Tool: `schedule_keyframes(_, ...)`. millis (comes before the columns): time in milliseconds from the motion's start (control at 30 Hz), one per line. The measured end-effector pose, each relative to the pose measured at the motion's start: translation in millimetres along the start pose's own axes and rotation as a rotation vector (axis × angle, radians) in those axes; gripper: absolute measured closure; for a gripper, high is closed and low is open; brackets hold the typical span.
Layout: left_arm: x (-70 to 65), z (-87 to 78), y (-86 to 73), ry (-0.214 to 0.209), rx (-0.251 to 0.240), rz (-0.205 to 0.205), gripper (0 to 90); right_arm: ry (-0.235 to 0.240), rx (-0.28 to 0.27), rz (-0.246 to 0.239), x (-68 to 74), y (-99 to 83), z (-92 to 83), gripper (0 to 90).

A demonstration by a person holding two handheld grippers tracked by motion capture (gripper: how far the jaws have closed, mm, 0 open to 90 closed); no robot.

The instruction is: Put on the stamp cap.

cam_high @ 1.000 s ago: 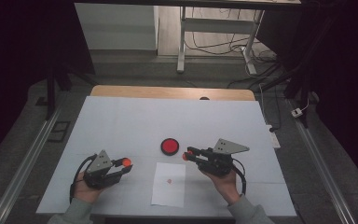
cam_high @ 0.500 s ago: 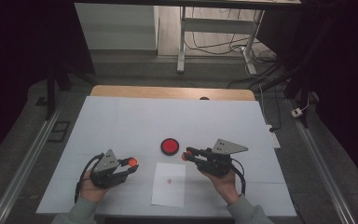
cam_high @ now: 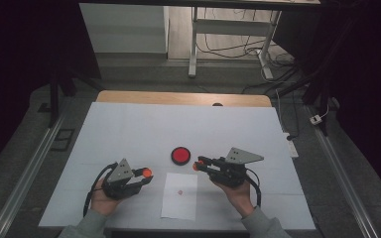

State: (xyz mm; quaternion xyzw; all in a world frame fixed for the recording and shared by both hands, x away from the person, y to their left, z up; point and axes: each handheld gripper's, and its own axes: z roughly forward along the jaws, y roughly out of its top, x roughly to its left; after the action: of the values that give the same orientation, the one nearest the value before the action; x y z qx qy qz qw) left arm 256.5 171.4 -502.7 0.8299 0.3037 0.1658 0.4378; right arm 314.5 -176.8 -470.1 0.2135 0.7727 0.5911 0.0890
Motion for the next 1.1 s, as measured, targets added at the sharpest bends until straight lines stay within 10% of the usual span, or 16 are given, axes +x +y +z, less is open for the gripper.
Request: schedule_keyframes(1100,-9.1,21.9,20.7,-0.039,-0.002,0.039,64.6,0.007,-0.010,-0.002,1.8,1.8,0.1,72.5)
